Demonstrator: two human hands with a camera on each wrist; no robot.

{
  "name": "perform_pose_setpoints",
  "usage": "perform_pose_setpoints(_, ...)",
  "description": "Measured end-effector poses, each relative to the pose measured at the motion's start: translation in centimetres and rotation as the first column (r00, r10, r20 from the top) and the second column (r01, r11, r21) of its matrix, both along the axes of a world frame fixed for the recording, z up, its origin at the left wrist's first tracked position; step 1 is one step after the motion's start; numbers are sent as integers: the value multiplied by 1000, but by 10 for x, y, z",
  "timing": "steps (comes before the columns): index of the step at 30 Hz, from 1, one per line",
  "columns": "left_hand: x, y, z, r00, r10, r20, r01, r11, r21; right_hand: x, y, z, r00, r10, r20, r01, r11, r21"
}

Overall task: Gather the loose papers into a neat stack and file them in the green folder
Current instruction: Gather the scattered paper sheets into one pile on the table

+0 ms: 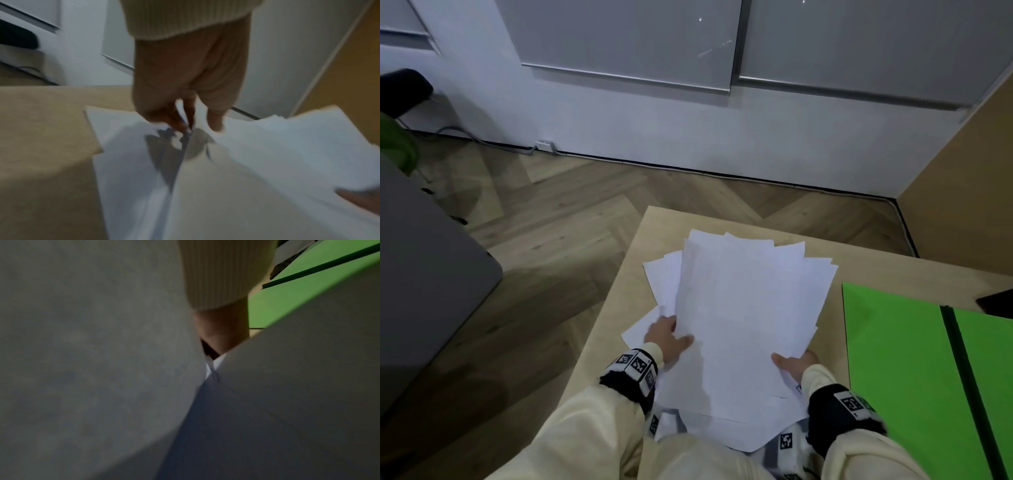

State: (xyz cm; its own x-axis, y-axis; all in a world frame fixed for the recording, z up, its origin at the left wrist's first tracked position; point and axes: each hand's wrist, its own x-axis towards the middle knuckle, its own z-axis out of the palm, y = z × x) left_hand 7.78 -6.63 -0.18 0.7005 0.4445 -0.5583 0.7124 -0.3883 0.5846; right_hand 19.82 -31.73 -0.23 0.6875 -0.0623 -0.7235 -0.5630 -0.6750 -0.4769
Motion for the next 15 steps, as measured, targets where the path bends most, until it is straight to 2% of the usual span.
perform_pose_setpoints(2,-9,17,-2,983,184,-20,-172,948,266,2,-3,0,1000,13,4,-13,1000,-24)
perform_pose_setpoints(4,-23,32,-5,958,283,-47,-246,895,372,4,-6,0,999,31,-11,-31,999,-42)
perform_pose_setpoints(7,-34,43,-11,970,240,-47,-220,941,257,4,-6,3,997,20,-73,-21,1000,-8)
perform_pose_setpoints(9,-34,44,-10,957,288,-21,-283,951,122,4,-4,5,992,36,-119,-35,999,5)
perform_pose_setpoints(13,-33,49,-13,892,433,127,-434,900,-21,5,-7,-10,998,41,-56,-42,999,-18)
perform_pose_setpoints(15,-32,50,-10,829,522,202,-519,852,-75,1,-8,-13,997,45,-61,-48,997,-54)
